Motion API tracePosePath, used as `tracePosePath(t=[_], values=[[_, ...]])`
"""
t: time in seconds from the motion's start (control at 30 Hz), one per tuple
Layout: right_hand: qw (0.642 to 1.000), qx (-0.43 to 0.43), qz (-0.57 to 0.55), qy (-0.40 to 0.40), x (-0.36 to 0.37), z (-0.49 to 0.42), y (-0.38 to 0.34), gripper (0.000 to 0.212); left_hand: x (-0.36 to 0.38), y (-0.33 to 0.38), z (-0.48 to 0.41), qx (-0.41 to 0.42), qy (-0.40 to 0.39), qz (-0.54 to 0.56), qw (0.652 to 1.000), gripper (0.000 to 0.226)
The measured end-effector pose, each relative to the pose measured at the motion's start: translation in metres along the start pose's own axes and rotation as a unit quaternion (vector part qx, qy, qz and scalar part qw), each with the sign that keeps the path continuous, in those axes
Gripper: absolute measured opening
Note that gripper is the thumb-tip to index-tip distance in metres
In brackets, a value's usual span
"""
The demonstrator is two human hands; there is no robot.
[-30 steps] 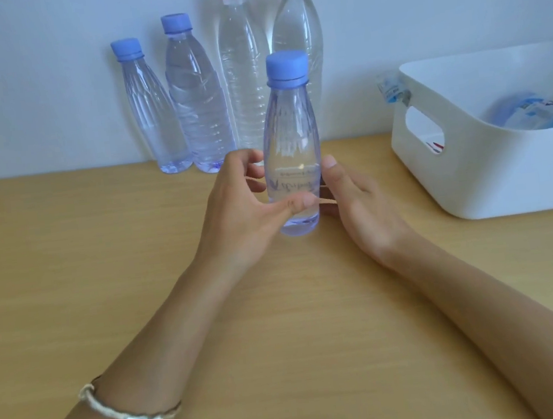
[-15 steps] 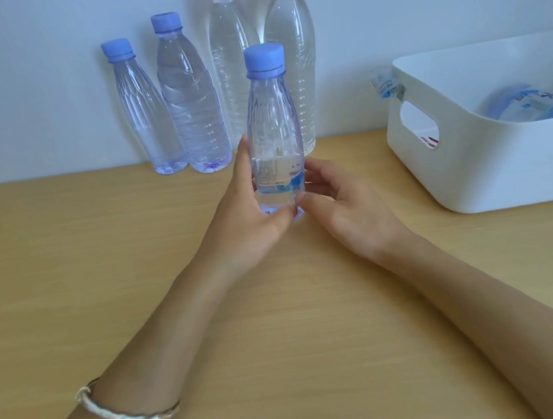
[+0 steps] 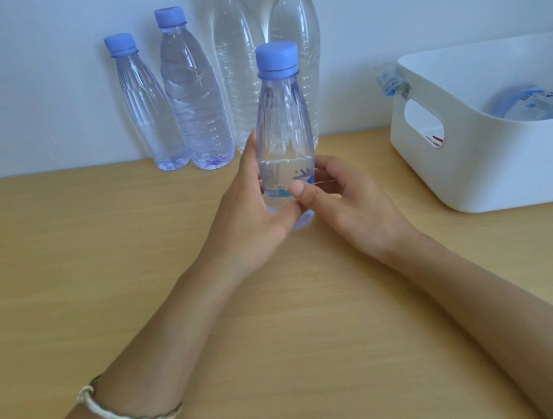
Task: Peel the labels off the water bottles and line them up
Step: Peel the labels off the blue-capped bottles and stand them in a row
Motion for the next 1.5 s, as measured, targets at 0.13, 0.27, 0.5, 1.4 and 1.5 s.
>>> tracePosePath(t=[0.13,0.27,0.5,1.4,1.5], values=[[1.0,-0.009,0.008,-0.022,0.001,0.0,-0.002,0.03,-0.001,-0.002,-0.001,0.005,0.001,-0.019,1.0,0.082],[0.999,-0.011,0.004,-0.037,0.004,0.001,-0.002,0.033,-0.005,-0.001,-0.001,0.001,0.015,-0.025,1.0,0.084],[0.997,0.032,-0.013,0.064,-0.015,0.001,0.003,0.007,-0.009,-0.004,-0.002,-0.007,0.035,-0.039,0.999,0.073],[0.995,0.084,-0.021,0.055,-0.015,0.001,0.008,0.016,-0.005,-0.013,-0.007,-0.022,0.002,-0.05,0.999,0.09],[0.995,0.084,-0.023,0.057,-0.014,0.001,0.007,0.018,-0.002,-0.015,-0.008,-0.017,-0.01,-0.037,0.999,0.093]])
Point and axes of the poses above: each hand's wrist, its own z-axis away from the middle knuckle, its own x-axis out of the palm, y = z × x, the point moved 9 cm from there along -z, towards the middle knuckle, and after that the axes turned 1 degree about z, right-handed, at the moved point
